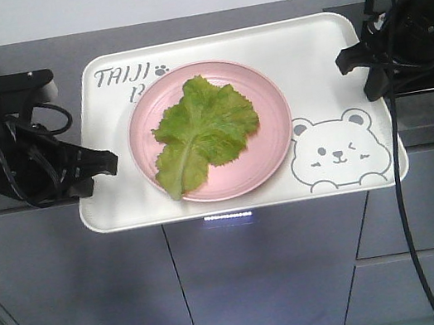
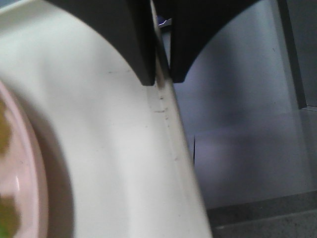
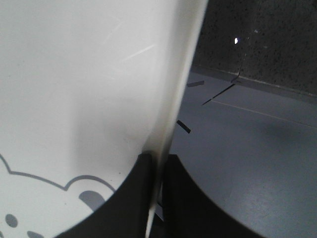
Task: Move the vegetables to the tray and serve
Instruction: 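Drive the base toward the other counter carrying the tray, then creep the base up to the counter edge and stop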
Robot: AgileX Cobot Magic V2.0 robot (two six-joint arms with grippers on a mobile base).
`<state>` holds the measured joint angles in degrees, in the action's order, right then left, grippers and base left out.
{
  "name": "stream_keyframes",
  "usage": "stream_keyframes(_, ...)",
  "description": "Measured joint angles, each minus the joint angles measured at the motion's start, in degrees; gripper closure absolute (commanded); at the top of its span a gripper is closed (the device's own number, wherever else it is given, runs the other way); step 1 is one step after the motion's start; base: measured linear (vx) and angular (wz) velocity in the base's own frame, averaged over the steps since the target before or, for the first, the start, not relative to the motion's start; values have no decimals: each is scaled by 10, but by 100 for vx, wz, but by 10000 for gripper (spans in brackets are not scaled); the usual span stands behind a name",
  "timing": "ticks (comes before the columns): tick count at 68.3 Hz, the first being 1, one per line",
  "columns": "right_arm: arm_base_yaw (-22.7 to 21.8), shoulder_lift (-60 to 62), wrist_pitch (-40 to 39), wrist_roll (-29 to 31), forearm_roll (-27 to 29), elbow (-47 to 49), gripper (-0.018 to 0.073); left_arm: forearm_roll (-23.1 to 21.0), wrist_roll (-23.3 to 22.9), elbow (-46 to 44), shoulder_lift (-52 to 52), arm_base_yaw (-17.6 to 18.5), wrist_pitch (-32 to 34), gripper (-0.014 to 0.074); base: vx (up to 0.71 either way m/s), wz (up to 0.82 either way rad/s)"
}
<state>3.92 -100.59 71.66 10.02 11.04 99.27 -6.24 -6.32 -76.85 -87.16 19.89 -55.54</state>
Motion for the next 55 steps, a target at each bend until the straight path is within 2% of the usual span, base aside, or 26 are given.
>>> stream_keyframes(55,0,0,0,0,0,0,565,0,0,0,0,0,0,602,13,0)
